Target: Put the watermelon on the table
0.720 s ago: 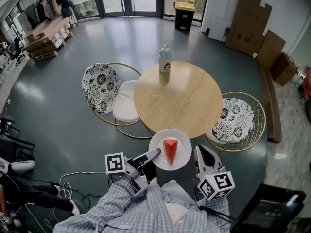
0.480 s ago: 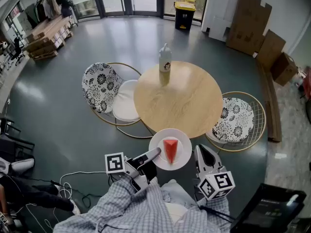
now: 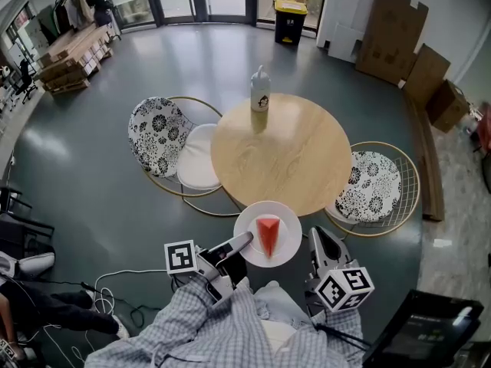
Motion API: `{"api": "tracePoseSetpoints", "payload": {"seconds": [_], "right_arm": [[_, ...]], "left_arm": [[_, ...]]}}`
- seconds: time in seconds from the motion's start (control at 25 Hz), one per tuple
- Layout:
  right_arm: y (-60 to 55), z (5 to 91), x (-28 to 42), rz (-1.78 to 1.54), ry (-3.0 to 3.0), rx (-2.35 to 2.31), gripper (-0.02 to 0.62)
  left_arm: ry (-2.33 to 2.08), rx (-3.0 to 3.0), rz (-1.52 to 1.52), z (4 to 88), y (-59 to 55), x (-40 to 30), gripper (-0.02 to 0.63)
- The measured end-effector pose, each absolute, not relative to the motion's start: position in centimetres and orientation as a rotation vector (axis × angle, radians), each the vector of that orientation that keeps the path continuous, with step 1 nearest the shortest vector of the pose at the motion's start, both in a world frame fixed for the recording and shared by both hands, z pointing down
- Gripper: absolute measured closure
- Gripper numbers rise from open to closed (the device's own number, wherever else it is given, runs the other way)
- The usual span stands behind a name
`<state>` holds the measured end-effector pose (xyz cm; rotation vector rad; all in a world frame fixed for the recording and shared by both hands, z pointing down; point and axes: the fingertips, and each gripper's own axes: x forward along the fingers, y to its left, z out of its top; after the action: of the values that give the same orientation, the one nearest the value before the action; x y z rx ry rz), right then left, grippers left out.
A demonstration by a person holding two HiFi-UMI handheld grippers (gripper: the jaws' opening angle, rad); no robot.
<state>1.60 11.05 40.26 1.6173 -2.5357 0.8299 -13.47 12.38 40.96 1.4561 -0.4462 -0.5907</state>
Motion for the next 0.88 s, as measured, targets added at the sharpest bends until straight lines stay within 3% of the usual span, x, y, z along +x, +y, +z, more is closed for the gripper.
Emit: {"api": "tracePoseSetpoints", "payload": {"seconds": [0.88], "right_arm": [[12.6,40.3,-2.1,1.040,-2.555,1.693,0.580]], "left_arm": [[-0.417,1.464,-0.566,41.4,12.7,-17.1,0.565]]}}
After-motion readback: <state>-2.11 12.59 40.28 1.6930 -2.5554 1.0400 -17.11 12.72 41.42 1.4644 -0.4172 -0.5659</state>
